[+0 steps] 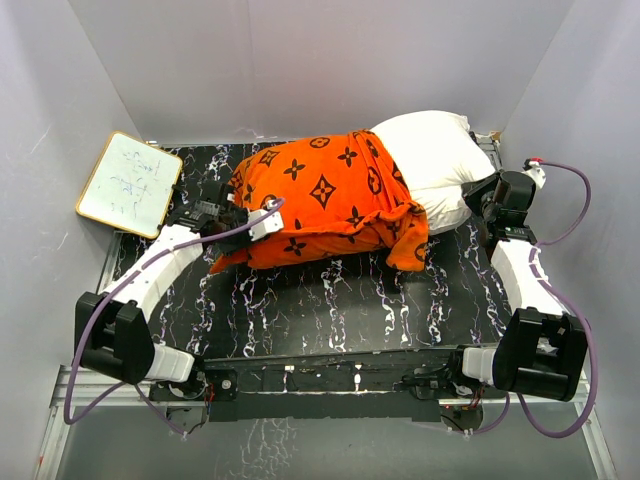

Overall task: Remove the pillowcase from the pillow
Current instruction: Remove the pillow from the pillowcase.

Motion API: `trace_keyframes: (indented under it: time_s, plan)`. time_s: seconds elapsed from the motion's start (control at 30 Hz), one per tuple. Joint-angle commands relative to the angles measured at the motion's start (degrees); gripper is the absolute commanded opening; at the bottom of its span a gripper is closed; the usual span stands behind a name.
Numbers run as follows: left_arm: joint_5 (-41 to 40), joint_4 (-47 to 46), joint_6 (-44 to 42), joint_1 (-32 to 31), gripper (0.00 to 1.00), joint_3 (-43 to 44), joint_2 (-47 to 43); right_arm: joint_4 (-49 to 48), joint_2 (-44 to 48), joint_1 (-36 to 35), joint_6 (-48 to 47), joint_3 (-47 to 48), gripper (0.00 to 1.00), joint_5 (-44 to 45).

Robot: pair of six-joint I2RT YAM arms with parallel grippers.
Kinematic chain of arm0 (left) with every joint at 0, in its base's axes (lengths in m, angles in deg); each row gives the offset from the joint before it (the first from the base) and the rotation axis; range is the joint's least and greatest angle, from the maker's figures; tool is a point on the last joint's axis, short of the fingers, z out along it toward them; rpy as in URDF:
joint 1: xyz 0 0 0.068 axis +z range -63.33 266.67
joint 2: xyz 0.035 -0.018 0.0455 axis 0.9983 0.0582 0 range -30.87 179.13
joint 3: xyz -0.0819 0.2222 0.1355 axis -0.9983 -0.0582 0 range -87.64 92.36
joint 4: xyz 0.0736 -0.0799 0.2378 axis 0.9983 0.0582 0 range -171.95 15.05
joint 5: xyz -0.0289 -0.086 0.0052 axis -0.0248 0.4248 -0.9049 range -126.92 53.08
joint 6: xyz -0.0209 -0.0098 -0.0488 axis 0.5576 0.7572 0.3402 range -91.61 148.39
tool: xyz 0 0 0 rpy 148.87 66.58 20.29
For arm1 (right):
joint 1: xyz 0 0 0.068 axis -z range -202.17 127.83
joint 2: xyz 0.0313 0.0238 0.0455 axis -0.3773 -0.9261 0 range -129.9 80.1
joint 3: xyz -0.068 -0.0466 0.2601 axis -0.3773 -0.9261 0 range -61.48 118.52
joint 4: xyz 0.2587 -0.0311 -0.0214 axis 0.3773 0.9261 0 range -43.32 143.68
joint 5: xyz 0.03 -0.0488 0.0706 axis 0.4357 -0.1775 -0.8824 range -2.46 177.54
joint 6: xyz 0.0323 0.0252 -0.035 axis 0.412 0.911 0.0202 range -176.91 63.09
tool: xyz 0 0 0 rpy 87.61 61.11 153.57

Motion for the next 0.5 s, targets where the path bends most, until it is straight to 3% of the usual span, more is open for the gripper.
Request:
trace_keyframes:
  time_s: [0.0, 0.1, 0.33, 0.47]
  plan:
    - [-0.65, 0.57, 1.88, -0.33, 0.11, 2.24, -0.28, -6.67, 3.18, 0.84, -0.56, 2.09, 0.08, 3.92]
    - [-0.40, 3.17, 2.99, -0.35, 0.00, 2.99, -0.89, -6.94, 2.82, 0.84, 0.15, 2.07, 0.08, 3.80]
    - [-5.03, 6.40, 4.14, 0.20, 0.00, 5.09, -6.54, -7.04, 2.37, 1.73, 0.61, 3.43, 0.08, 5.07]
    - [-8.41, 7.04, 5.14, 3.58, 0.00, 9.06, -7.45, -6.96, 1.78, 2.07, 2.28, 4.91, 0.08, 4.52]
